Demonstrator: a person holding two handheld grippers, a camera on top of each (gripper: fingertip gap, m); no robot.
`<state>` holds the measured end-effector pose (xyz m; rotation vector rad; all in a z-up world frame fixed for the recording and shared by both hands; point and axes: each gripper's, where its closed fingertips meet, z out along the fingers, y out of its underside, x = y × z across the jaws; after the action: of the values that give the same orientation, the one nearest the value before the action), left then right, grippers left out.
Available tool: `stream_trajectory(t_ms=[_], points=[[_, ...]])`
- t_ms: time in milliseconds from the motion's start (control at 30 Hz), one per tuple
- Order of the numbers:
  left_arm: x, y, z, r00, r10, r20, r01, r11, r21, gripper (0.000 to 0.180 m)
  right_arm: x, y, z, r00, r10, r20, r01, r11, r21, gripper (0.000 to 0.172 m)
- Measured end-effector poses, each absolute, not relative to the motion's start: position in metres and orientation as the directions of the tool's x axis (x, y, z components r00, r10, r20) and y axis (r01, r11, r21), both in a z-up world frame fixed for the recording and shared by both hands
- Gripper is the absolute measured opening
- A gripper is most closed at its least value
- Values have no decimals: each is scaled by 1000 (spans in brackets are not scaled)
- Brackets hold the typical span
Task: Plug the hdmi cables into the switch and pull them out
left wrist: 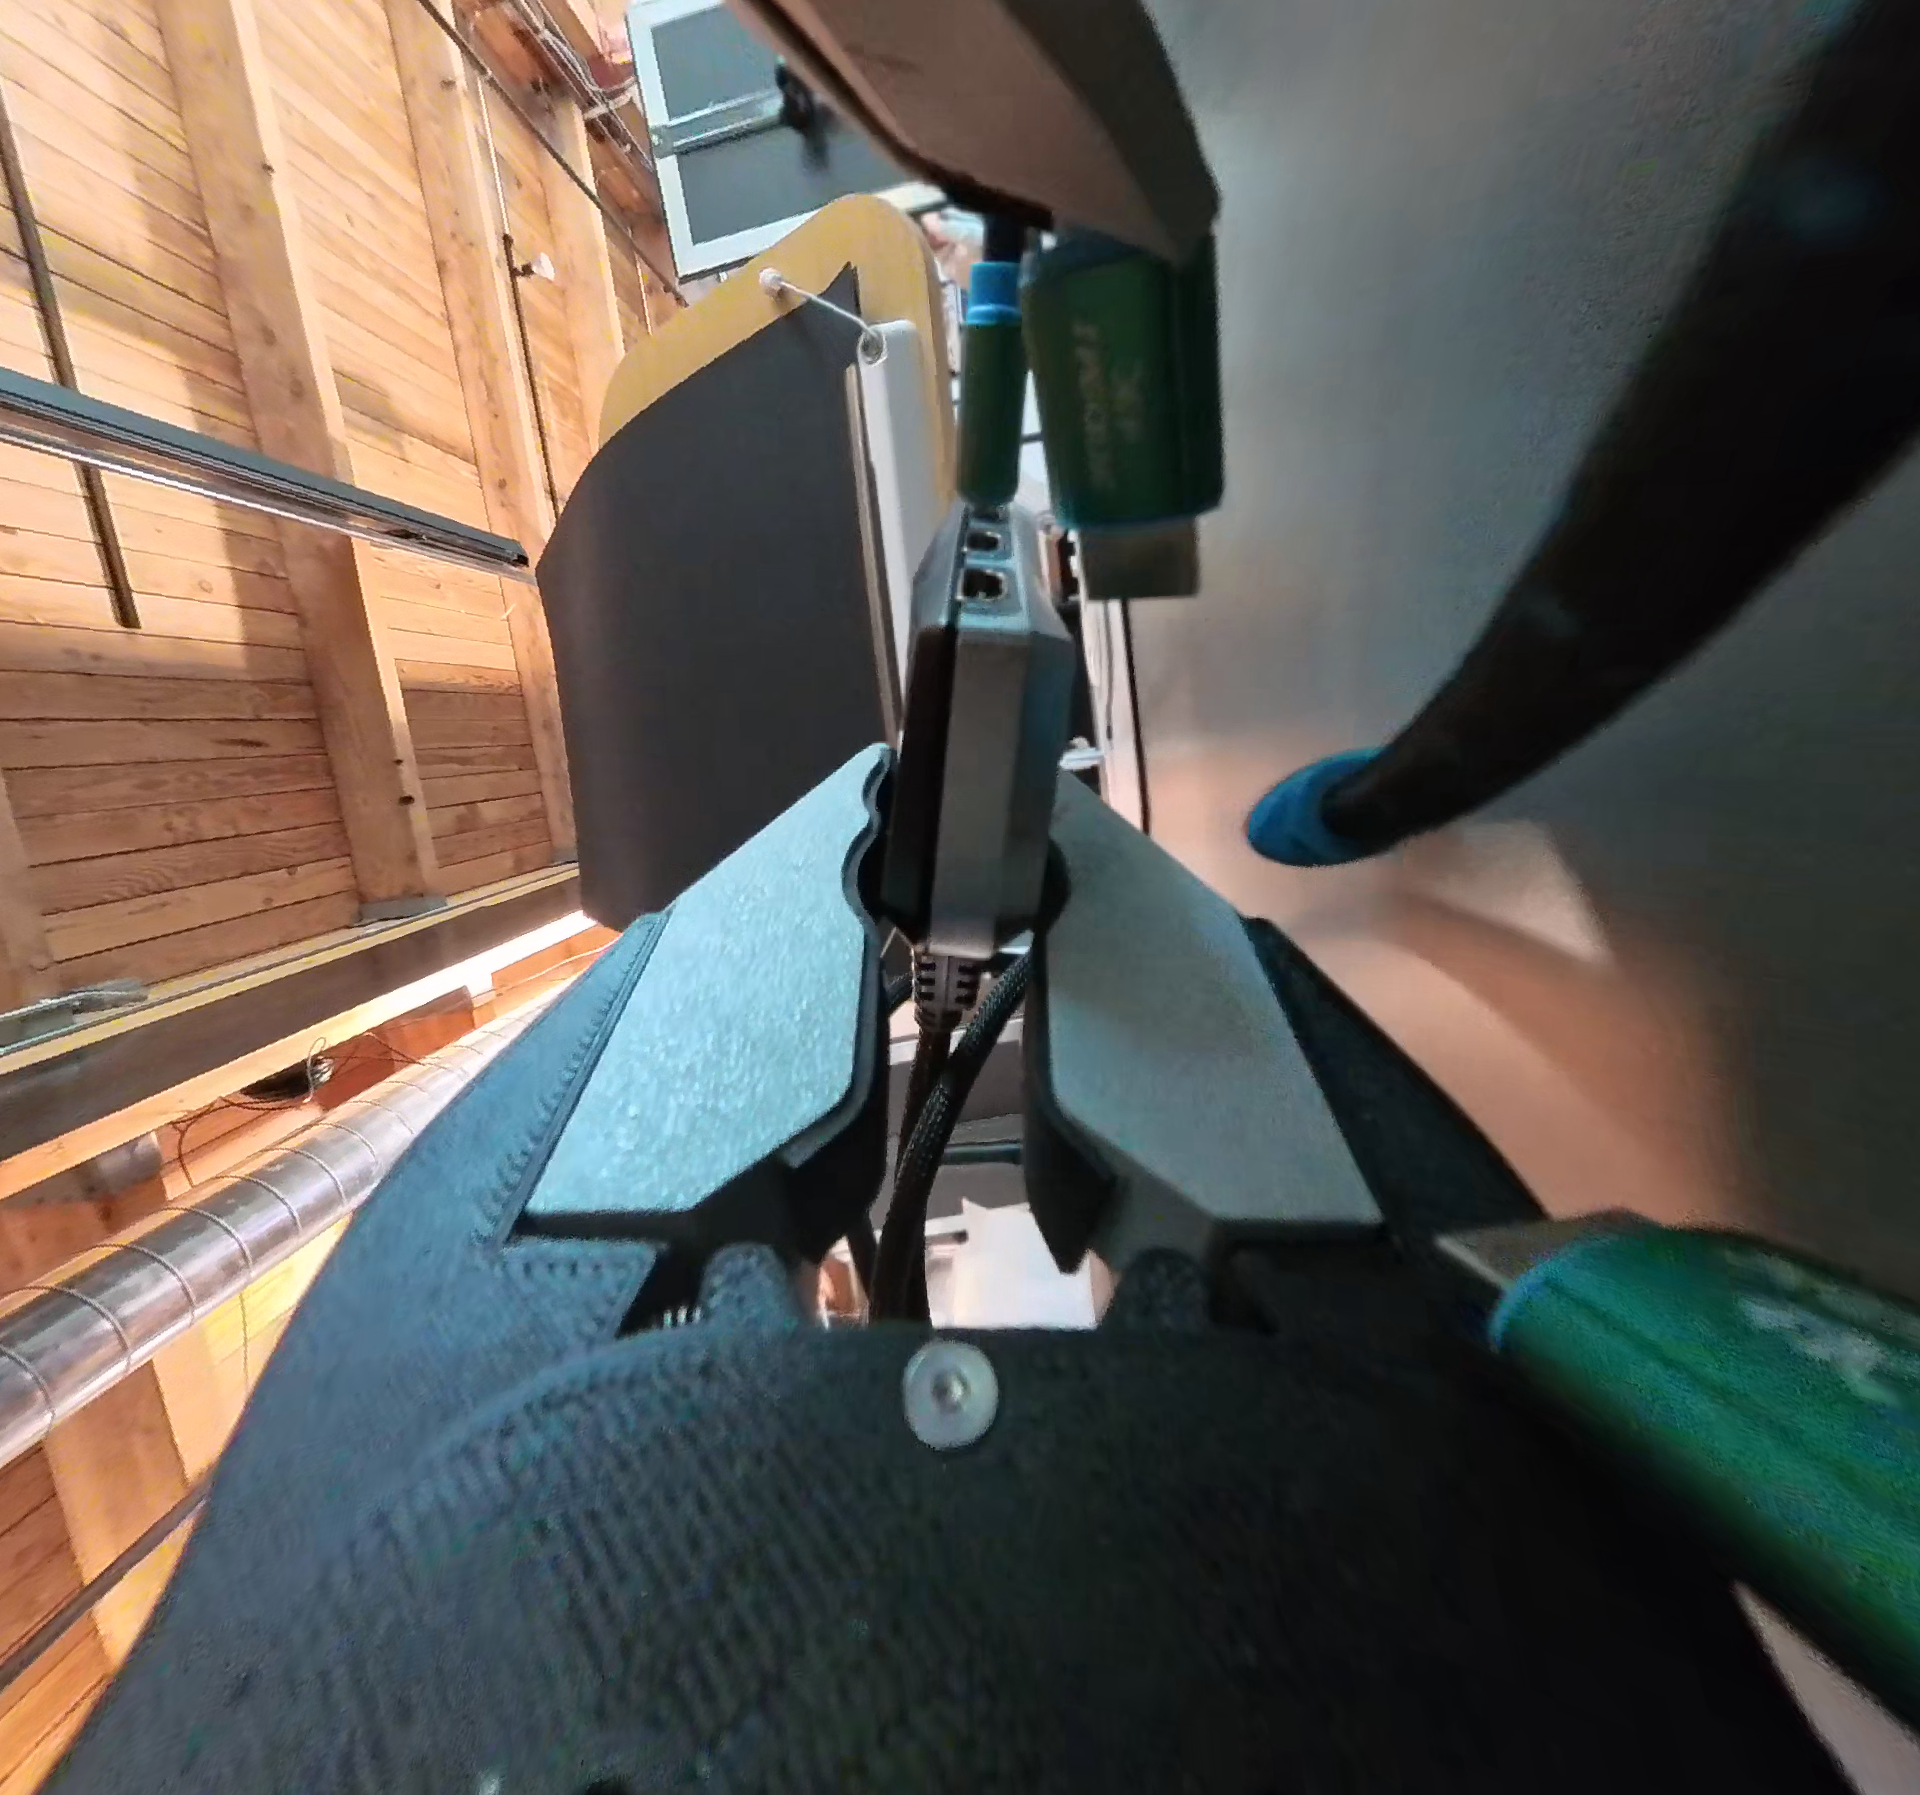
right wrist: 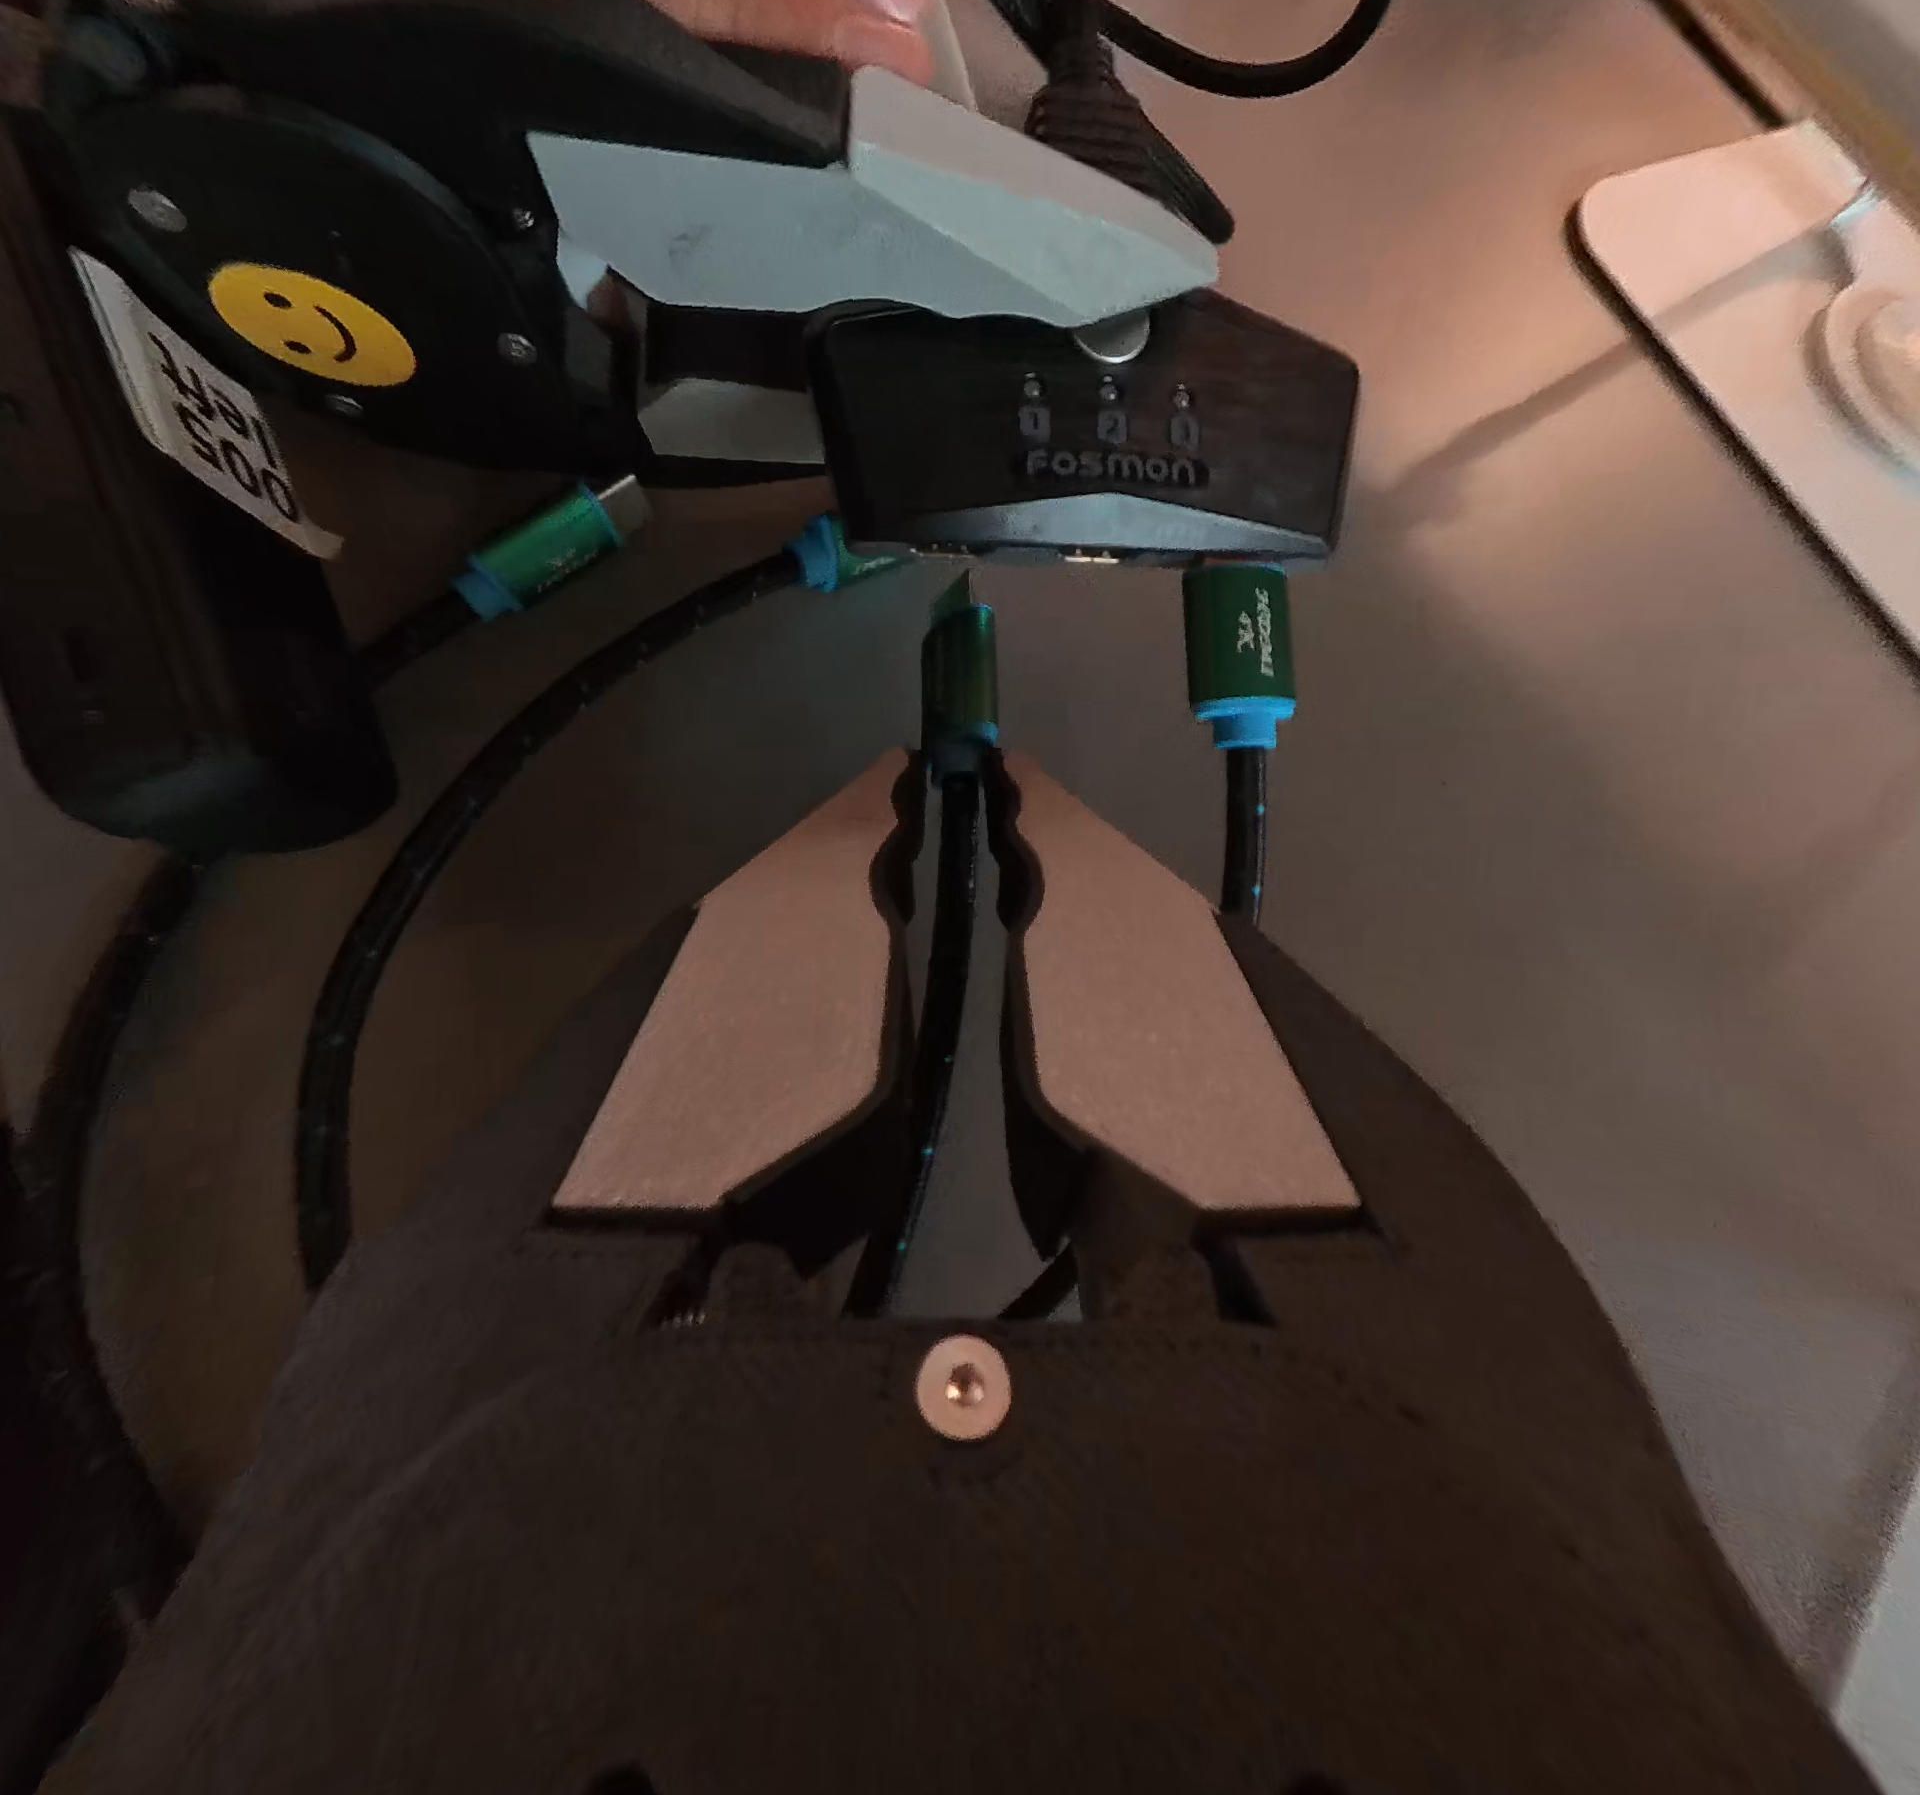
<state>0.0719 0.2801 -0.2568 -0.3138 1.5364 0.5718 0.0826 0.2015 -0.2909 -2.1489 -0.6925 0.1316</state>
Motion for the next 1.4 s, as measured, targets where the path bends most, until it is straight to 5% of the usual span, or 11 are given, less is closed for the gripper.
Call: stream_trajectory(t_ms=[200, 367, 767, 1033, 1400], points=[[70, 284, -254, -50, 168, -985, -537, 826, 168, 21, 84, 194, -273, 831, 520, -198, 134, -533, -835, 7], [70, 281, -247, -15, 188, -982, -539, 826, 166, 21, 86, 191, -260, 679, 500, -537, -154, -618, -771, 6], [69, 284, -226, 75, 260, -963, -573, 801, 172, 21, 72, 194, -256, 440, 437, -785, -349, -722, -597, 7], [71, 282, -230, 53, 266, -962, -564, 803, 191, 21, 74, 194, -257, 428, 430, -795, -360, -725, -587, 7], [74, 288, -242, 5, 174, -985, -574, 807, 139, 20, 77, 204, -273, 845, 472, -251, 55, -544, -837, 20]])
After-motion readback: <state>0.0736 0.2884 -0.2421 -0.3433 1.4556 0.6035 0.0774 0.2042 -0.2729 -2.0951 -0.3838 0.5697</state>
